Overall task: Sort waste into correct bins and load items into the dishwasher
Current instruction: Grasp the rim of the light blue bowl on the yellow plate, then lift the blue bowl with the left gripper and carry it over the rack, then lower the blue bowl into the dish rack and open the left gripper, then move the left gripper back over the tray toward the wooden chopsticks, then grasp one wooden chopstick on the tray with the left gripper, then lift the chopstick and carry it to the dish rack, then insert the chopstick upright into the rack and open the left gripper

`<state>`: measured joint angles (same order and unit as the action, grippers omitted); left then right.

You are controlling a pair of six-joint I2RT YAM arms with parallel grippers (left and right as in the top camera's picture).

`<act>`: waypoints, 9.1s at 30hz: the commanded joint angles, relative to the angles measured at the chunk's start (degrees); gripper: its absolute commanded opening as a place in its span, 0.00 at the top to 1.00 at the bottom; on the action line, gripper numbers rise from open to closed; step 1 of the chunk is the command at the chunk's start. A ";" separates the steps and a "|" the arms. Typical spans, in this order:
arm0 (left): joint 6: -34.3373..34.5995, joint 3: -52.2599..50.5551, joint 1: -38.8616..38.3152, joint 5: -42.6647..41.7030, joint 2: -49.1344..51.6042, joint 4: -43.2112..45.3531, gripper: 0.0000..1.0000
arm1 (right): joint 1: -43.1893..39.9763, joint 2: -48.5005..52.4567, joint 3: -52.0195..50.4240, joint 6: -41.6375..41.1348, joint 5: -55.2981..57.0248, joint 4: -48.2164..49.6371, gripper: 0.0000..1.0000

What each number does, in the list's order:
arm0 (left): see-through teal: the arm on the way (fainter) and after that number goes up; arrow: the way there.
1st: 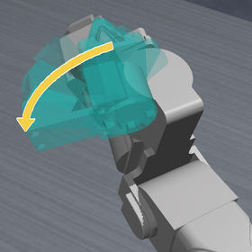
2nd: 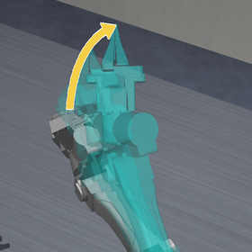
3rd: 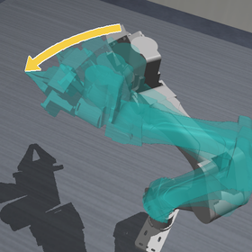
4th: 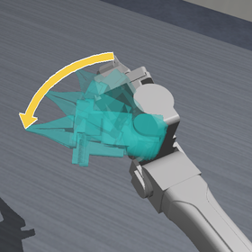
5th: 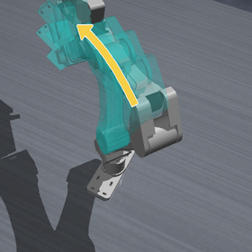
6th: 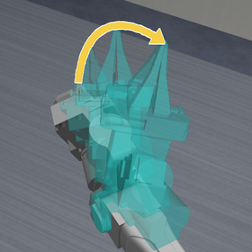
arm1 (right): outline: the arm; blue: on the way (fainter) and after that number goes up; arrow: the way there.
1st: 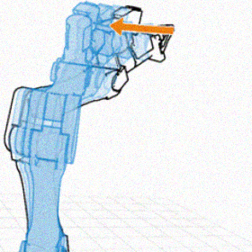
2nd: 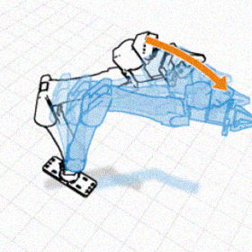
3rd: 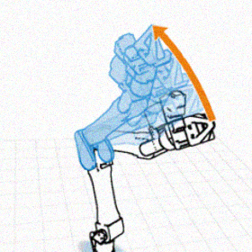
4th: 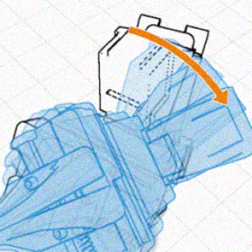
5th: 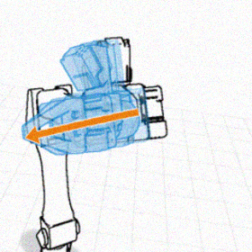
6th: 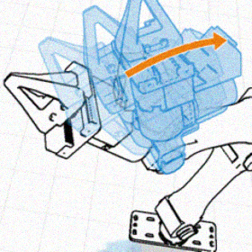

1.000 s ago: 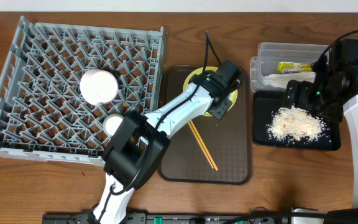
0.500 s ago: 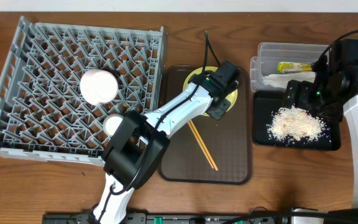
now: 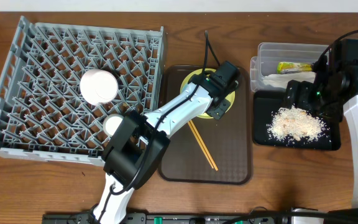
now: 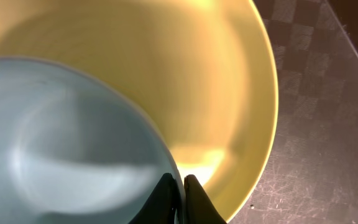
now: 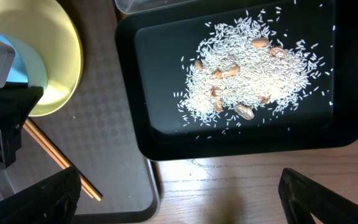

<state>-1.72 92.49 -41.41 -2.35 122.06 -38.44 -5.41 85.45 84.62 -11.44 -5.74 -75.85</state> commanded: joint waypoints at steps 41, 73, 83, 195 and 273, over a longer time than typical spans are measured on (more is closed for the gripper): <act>12.66 1.18 39.78 -57.44 -18.16 8.00 0.92 | -0.20 -0.15 -0.04 0.81 0.37 -0.26 0.01; 32.15 1.11 56.57 -67.21 -3.19 19.04 0.92 | -0.20 -0.15 -0.04 0.81 0.39 -0.61 0.01; 27.82 0.96 60.35 -64.17 -3.19 14.40 0.55 | -0.20 -0.15 -0.04 0.81 0.37 -0.66 0.01; 53.59 -30.84 -2.40 1.46 -14.62 0.63 0.15 | -0.20 -0.15 -0.04 1.22 0.35 -0.44 0.01; 1.20 -29.73 21.81 7.58 -33.79 7.34 0.92 | -0.20 -0.15 -0.04 1.22 0.35 -1.07 0.01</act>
<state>-0.01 62.26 -20.60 3.86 88.20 -31.42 -5.41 85.45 84.60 -11.03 -5.72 -76.88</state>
